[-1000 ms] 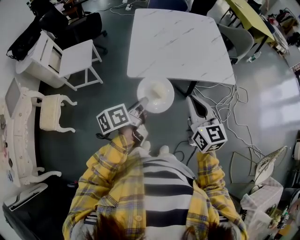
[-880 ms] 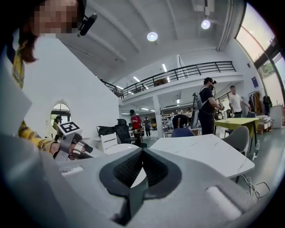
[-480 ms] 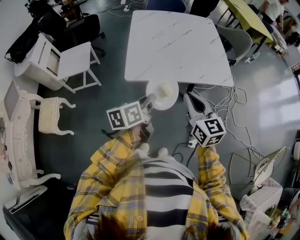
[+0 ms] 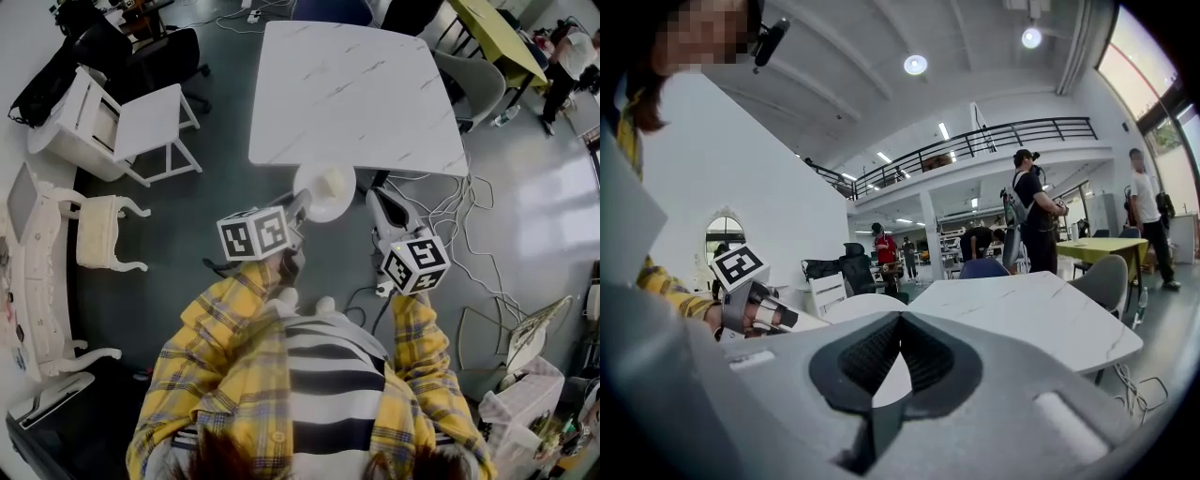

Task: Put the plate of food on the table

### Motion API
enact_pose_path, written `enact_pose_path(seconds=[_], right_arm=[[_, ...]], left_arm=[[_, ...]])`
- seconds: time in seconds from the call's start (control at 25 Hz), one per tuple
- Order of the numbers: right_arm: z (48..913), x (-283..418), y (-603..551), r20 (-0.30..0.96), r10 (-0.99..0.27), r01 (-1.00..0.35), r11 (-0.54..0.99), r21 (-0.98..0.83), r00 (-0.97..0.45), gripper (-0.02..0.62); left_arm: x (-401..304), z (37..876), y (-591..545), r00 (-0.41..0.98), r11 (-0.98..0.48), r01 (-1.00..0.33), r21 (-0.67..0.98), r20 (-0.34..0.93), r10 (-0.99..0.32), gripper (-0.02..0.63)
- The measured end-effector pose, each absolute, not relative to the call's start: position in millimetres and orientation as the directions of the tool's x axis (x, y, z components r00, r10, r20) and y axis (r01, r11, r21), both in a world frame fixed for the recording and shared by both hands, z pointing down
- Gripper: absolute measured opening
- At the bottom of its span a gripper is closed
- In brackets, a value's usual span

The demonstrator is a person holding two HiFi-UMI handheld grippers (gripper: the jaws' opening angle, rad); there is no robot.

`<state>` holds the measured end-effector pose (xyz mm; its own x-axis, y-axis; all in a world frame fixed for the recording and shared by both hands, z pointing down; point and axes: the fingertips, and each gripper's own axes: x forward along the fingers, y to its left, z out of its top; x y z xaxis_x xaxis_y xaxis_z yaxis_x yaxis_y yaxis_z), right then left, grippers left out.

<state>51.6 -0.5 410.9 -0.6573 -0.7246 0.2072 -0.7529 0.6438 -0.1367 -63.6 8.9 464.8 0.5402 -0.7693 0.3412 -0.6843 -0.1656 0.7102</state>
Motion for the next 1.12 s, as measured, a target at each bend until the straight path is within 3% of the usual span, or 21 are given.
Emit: enact_pose_path(seconds=[0.44,0.8,1.12], right_arm=[[423.1,15.8,-24.0,0.219,-0.728,-0.759,0.635,-0.145,-0.650,-0.003],[430.8,6.9,-49.8,0.226,-0.739,-0.772,0.620,-0.143,-0.635,-0.002],[437.0,16.2,-109.6,0.223,-0.724,-0.757,0.636,-0.149,-0.652,-0.002]], left_arm=[[-85.4,481.5,-14.6,0.576,-0.107,-0.607,0.788,0.342,-0.743,0.018],[-96.6,507.5,-40.9,0.603,0.091,-0.367,0.926,0.311,-0.734,0.018],[-89.1,524.9,-90.5,0.550,0.205,-0.259,0.944,0.318,-0.772,0.018]])
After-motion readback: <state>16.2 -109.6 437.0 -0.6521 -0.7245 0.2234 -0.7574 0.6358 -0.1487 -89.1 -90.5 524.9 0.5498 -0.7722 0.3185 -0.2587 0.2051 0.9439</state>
